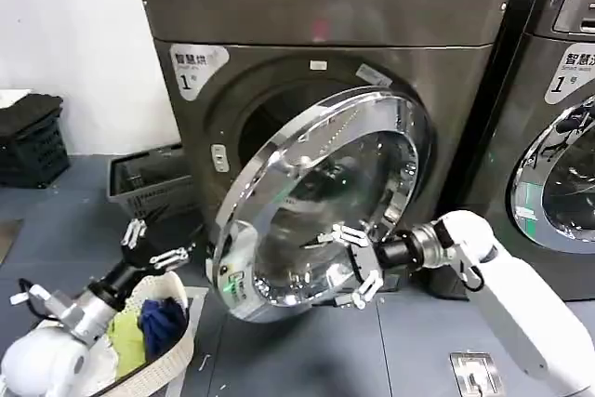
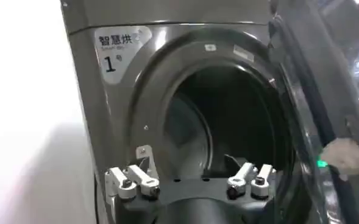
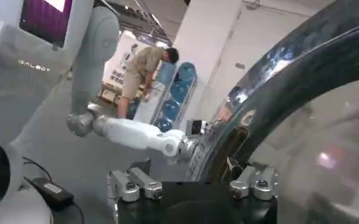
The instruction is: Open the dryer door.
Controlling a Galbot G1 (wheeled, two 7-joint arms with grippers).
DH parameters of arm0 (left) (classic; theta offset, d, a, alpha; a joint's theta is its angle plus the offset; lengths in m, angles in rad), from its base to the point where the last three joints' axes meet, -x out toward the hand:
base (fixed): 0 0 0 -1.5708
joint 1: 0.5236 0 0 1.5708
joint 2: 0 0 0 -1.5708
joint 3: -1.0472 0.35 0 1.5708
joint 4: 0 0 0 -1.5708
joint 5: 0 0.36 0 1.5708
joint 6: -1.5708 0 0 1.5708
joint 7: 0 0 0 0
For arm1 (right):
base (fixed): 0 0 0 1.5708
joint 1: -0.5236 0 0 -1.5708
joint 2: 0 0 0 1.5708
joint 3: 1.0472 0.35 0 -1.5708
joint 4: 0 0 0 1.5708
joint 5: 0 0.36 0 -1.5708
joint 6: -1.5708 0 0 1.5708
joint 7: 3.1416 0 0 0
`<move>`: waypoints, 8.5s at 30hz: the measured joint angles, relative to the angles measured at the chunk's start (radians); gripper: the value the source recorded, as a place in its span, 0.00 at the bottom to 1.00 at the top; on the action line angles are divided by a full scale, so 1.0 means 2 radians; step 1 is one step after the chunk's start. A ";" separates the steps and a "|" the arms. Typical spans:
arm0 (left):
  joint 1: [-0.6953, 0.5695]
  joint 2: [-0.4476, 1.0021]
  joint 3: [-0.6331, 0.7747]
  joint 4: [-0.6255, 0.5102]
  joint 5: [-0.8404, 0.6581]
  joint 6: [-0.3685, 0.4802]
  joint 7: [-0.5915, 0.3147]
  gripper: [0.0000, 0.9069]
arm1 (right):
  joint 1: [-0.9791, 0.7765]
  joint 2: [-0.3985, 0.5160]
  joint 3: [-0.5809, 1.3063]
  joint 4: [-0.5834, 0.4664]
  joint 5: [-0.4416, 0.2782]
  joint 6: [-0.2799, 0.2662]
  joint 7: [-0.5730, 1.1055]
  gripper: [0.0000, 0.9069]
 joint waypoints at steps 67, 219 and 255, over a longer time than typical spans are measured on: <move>-0.103 0.005 0.207 -0.006 -0.020 -0.013 0.028 1.00 | -0.439 0.028 0.461 0.106 0.001 0.048 0.008 1.00; -0.283 -0.023 0.397 -0.025 -0.105 0.241 -0.178 1.00 | -0.612 0.330 0.976 -0.010 -0.463 -0.141 0.826 1.00; -0.137 0.313 0.247 -0.043 -0.781 0.413 -0.707 1.00 | -0.597 0.266 0.973 -0.082 -0.380 -0.044 0.759 1.00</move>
